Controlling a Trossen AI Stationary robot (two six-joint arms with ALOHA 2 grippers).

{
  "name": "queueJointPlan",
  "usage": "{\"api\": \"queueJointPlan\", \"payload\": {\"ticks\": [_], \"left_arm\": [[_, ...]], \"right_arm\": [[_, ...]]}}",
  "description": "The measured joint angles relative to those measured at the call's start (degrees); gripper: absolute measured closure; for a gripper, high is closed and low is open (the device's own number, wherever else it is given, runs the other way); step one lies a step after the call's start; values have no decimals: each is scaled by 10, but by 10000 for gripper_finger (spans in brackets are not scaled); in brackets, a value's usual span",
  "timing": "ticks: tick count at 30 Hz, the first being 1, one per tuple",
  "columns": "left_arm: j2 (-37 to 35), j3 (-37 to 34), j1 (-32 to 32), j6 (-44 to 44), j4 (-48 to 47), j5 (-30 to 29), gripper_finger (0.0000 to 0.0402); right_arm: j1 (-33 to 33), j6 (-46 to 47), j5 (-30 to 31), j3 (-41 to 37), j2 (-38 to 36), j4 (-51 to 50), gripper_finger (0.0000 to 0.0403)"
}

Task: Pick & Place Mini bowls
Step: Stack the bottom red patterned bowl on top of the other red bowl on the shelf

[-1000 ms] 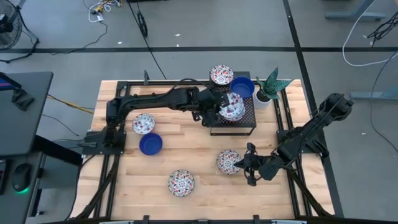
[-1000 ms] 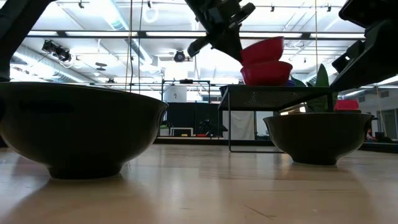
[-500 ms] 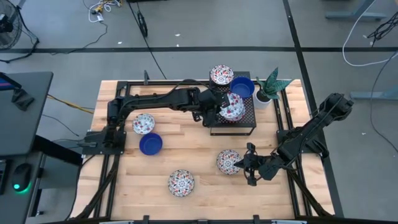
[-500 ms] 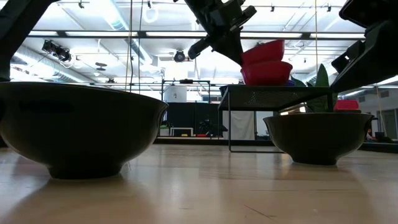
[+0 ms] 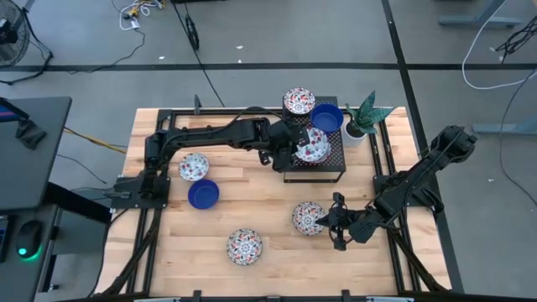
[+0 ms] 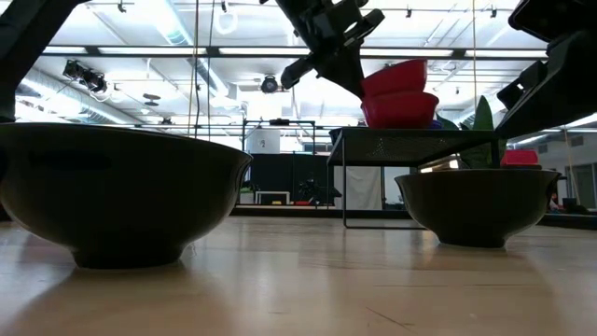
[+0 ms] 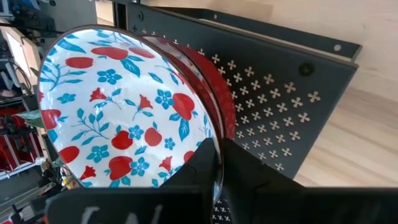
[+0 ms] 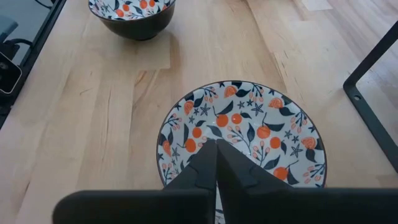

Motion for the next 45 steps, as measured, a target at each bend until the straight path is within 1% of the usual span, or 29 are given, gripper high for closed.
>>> {"api": "queueJointPlan", "payload": {"ticks": [6, 11, 17, 21, 28, 30, 33, 39, 45], "left_arm": [[0, 0, 0, -5, 9, 0, 348], [0, 0, 1, -15, 13, 13, 324], [0, 0, 0, -20, 14, 17, 317], [0, 0, 2, -57, 16, 34, 312], [-3, 0, -3, -153, 15, 33, 292], [-3, 0, -4, -169, 11, 46, 295], [-3, 0, -4, -183, 9, 64, 310], [-3, 0, 3, -201, 9, 65, 350], [-3, 0, 10, -210, 10, 75, 365]], "right_arm": [[0, 0, 0, 0, 0, 0, 392], [0, -1, 0, 0, 0, 0, 392], [0, -1, 0, 0, 0, 0, 392], [0, -1, 0, 0, 0, 0, 392], [0, -3, 0, 0, 0, -3, 392], [0, -3, 0, 0, 0, -6, 392], [0, -3, 0, 0, 0, -7, 392], [0, -4, 0, 0, 0, -7, 392], [0, -9, 0, 0, 0, -7, 392]]}}
